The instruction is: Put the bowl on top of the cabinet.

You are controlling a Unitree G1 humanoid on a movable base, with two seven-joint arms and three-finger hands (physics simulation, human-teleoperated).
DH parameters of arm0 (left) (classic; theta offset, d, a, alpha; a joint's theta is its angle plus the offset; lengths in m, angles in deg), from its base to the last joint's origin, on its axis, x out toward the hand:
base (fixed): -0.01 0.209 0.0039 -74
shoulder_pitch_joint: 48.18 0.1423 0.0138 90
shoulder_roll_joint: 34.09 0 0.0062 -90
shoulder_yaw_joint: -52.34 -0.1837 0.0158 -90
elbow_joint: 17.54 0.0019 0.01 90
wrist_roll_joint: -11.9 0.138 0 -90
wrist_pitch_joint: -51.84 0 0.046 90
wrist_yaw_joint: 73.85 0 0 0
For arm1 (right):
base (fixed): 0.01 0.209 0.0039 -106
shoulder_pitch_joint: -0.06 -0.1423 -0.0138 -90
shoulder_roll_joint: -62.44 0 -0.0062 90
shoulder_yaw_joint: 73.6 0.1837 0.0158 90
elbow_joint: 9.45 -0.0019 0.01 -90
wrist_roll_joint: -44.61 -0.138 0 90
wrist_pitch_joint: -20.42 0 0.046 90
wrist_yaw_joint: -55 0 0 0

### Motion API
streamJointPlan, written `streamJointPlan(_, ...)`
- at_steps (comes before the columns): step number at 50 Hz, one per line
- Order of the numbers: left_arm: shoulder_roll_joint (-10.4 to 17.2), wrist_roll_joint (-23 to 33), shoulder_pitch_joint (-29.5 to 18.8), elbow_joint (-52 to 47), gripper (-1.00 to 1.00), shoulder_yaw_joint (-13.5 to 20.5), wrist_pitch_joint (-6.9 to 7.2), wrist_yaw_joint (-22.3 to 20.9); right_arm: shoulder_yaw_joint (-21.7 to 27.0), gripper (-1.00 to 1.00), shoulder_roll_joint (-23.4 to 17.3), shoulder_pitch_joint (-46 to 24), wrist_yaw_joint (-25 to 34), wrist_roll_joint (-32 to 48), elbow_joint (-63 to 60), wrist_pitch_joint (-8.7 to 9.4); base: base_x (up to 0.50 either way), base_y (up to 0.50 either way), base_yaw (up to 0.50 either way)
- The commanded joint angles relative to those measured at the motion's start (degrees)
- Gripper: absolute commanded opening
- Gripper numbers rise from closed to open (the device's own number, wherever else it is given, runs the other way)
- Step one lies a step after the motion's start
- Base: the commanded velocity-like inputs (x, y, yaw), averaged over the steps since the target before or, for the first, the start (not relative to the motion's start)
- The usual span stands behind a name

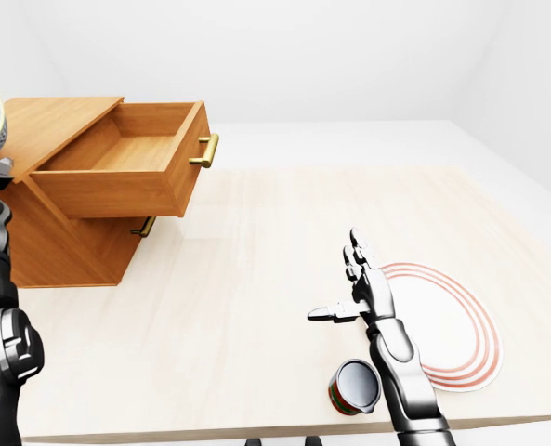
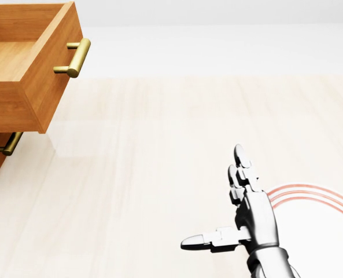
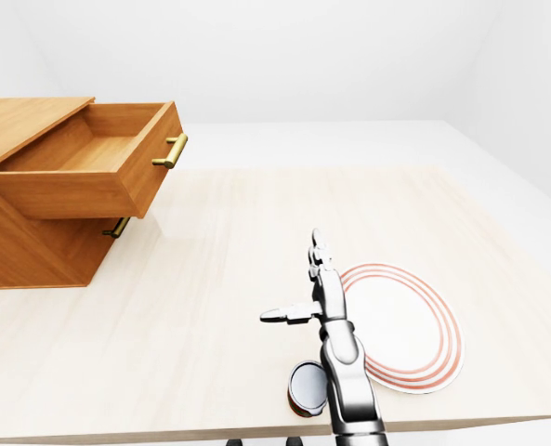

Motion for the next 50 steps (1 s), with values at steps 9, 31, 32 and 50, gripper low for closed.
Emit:
streamJointPlan(9,-3.8,-2.6,3.3,1.8,1.00,-0.3,0.00,0.0,0.1,1.00,0.0,-0.4,0.0,0.0,1.2,-0.44,0.00,0.00,0.00)
streamJointPlan(31,-3.5,-3.9,3.4,0.2,1.00,0.0,0.00,0.0,-0.2,1.00,0.1,-0.5,-0.1,0.2,1.3,-0.34,0.00,0.00,0.00)
streamJointPlan(32,-3.5,-4.2,3.4,-0.1,1.00,0.1,0.00,0.0,-0.1,1.00,0.1,-0.6,-0.1,0.2,1.4,-0.41,0.00,0.00,0.00)
streamJointPlan(50,-5.0,-13.2,8.8,-17.5,1.00,4.0,0.00,0.0,-0.2,1.00,0.1,-0.5,-0.1,0.3,1.2,-0.26,0.00,0.00,0.00)
